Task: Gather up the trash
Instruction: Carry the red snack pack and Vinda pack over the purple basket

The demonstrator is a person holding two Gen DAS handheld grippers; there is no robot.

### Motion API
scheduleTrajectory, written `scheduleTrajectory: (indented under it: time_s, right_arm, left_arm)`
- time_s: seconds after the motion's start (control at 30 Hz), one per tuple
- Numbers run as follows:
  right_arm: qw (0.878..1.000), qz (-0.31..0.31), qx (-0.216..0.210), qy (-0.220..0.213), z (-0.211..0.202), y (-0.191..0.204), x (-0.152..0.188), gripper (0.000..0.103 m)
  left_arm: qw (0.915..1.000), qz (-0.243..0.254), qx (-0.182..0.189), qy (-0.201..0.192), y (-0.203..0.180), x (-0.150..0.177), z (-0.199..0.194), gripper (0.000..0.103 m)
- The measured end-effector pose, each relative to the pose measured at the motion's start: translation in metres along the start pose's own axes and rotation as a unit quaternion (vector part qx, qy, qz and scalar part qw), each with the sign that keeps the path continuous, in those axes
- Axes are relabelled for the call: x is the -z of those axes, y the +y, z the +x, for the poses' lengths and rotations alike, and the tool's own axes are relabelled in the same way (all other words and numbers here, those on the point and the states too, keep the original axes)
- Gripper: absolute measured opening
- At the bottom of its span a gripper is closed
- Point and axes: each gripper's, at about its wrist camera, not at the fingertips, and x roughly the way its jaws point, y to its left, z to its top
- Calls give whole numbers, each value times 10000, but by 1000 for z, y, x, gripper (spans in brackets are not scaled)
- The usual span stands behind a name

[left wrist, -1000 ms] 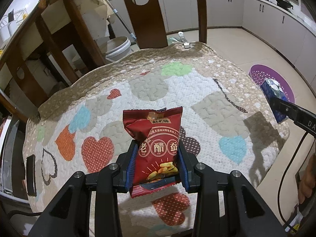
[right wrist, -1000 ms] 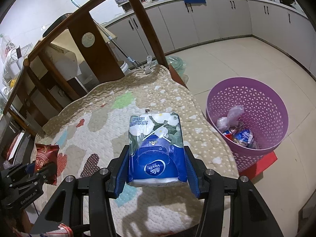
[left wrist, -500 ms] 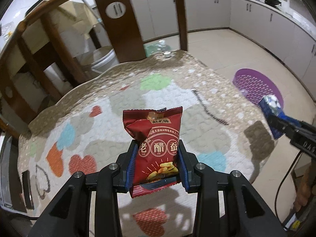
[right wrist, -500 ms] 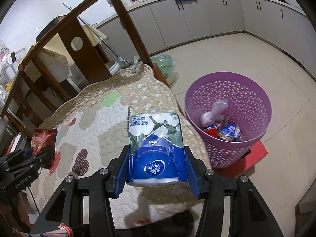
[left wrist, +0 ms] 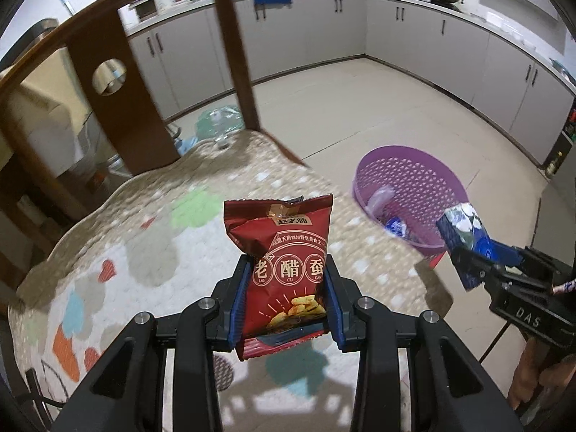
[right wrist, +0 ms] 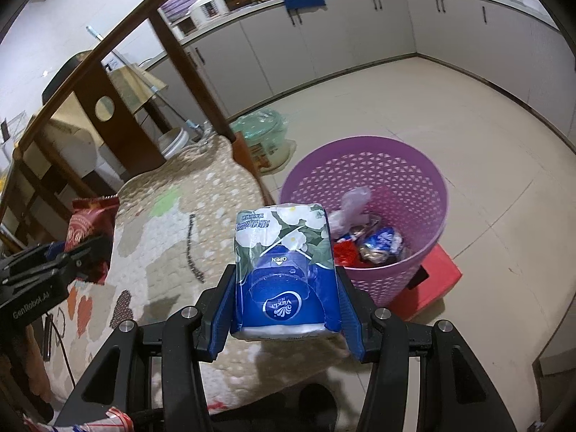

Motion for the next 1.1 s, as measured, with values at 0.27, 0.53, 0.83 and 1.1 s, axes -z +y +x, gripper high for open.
scheduleTrajectory:
  time_s: [0.27,0.53,0.83,1.1]
  right_arm:
    - [9995,225,202,-69,-9,-28,-4,56]
    - [9991,324,243,-147,-11,-39,-8,56]
    - [9988,348,309,-160,-8,-49,-15,56]
    - [9982,440,363,-167,-5,-61,-25,56]
  left_arm:
    - [9996,288,53,-47,-27,-13,7,36]
    - [9991,413,37,-39,-33,-16,11,36]
    - [9985,537,99,-7,-41,-27,26,36]
    - [9981,560,247,89,-49,-38,45,36]
